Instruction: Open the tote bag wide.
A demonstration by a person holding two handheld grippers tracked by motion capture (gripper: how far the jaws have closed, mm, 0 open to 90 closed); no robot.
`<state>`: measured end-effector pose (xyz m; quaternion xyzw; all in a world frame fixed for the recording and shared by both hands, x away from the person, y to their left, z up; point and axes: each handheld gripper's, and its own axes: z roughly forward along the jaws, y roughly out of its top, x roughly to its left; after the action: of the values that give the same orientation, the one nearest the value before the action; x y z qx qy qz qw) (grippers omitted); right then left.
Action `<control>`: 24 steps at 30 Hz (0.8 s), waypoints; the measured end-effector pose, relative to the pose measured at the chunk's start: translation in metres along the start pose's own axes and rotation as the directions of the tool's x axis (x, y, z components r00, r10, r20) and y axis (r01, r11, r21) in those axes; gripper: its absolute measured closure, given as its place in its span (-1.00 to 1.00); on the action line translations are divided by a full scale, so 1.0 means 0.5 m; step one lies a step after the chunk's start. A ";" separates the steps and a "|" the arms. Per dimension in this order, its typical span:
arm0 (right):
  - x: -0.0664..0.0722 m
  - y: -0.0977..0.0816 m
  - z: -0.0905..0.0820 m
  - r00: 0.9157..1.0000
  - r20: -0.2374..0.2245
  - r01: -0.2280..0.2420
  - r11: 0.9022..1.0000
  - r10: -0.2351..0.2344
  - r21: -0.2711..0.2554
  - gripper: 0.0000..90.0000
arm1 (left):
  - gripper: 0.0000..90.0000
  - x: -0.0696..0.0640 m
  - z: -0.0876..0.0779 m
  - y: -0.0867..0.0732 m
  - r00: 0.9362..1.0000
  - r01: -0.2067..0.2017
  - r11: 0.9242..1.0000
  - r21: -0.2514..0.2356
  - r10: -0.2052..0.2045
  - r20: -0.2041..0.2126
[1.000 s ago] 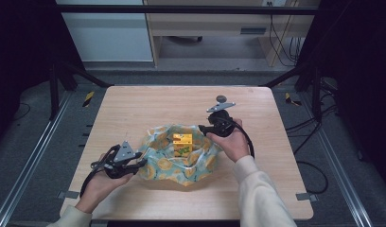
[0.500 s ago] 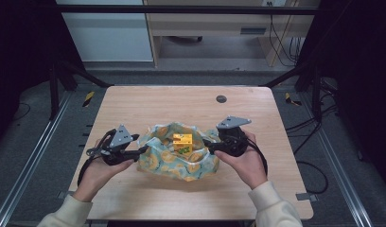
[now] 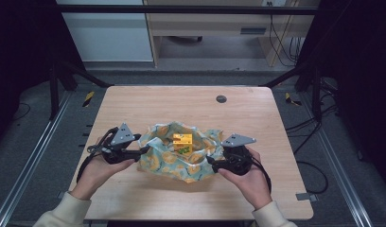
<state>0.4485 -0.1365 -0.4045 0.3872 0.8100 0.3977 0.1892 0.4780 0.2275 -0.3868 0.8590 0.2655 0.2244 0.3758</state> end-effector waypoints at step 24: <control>0.019 -0.040 0.038 1.000 0.016 -0.001 0.997 0.000 0.075 -0.57 | -0.14 0.026 0.037 0.018 1.000 0.014 0.999 0.038 -0.014 -0.003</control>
<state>0.4448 -0.1275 -0.4317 0.3974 0.8227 0.3640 0.1809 0.5013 0.2205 -0.3889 0.8638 0.2762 0.2180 0.3606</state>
